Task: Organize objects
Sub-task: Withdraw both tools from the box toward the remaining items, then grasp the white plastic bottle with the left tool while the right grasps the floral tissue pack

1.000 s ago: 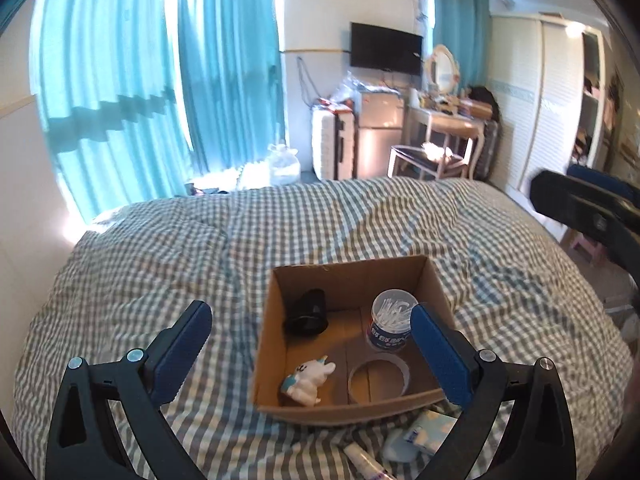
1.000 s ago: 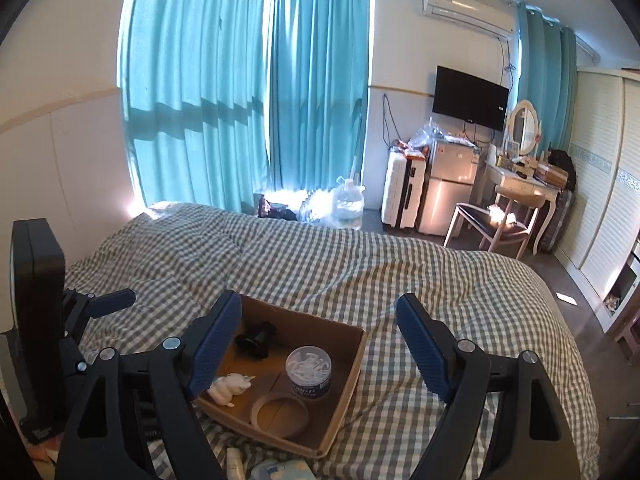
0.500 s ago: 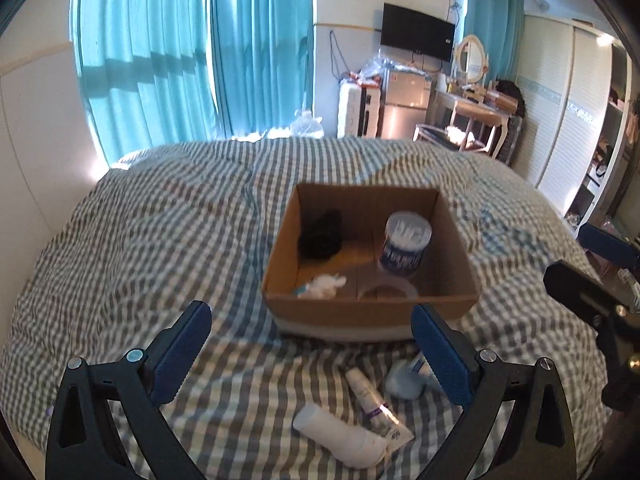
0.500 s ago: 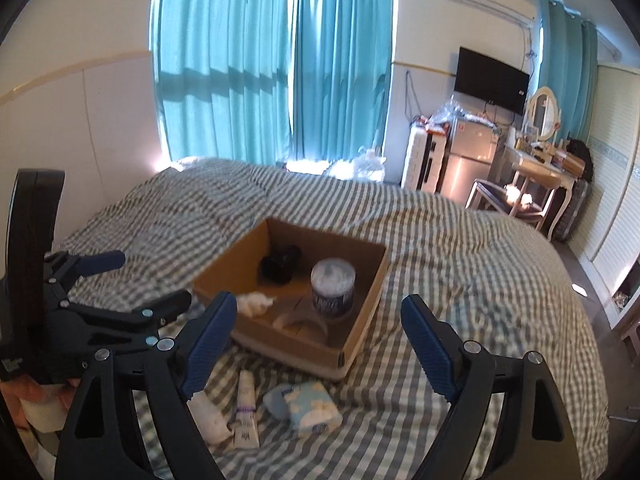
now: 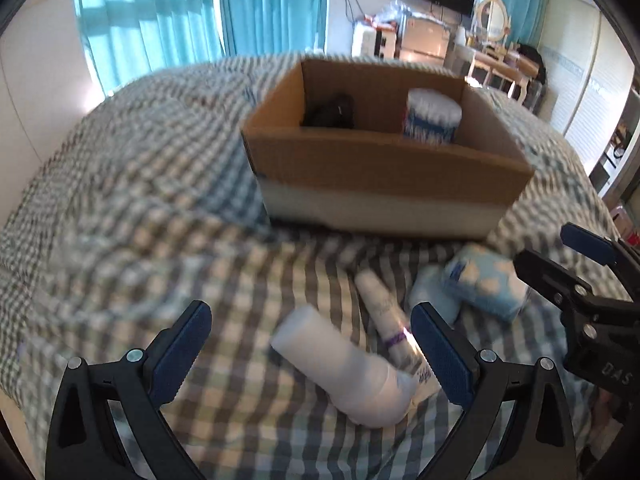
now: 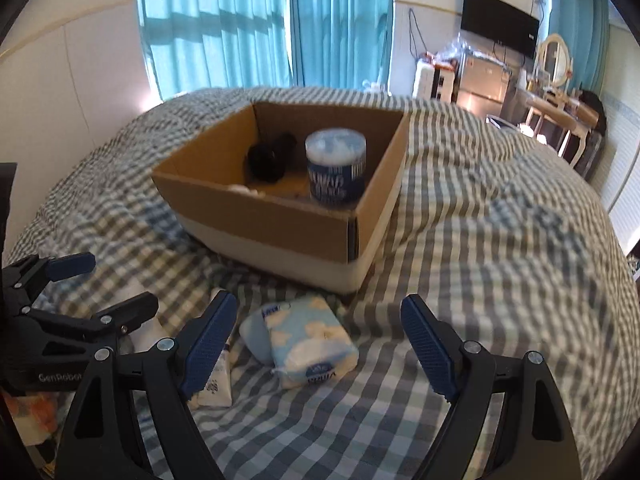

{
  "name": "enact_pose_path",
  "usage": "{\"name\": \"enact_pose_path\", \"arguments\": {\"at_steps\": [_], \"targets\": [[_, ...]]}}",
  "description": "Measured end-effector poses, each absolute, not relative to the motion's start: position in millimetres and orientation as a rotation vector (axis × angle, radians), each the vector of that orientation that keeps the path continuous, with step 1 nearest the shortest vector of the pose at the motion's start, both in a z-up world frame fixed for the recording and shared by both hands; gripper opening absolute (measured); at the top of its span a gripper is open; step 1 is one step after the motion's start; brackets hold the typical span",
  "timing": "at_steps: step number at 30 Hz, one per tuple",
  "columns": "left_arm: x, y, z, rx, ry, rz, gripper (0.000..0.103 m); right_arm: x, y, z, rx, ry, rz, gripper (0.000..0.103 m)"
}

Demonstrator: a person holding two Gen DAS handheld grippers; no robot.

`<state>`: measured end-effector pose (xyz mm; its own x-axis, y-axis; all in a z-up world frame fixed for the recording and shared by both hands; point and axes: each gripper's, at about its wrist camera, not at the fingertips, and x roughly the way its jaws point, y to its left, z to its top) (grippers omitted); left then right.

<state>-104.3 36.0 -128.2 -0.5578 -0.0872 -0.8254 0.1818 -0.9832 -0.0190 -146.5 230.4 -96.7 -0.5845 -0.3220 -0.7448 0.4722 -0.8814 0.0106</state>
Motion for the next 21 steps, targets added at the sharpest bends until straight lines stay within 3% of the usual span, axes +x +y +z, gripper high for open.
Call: {"name": "enact_pose_path", "arguments": {"at_steps": [16, 18, 20, 21], "targets": [[-91.8, 67.1, -163.8, 1.498, 0.125, -2.735, 0.102, -144.2, 227.0, -113.0, 1.127, 0.266, -2.441, 0.084], [-91.0, 74.2, -167.3, 1.552, 0.13, -2.787, 0.098, -145.3, 226.4, -114.2, 1.134, 0.269, -2.439, 0.084], [-91.3, 76.8, -173.6, 1.597, 0.134, -2.779, 0.073, -146.8, 226.9, -115.6, 1.148, 0.267, -2.437, 0.084], [-92.0, 76.2, -176.8, 1.624, 0.156, -2.78, 0.071, -147.5, 226.9, -116.8, 1.154, 0.264, -2.436, 0.084]]}}
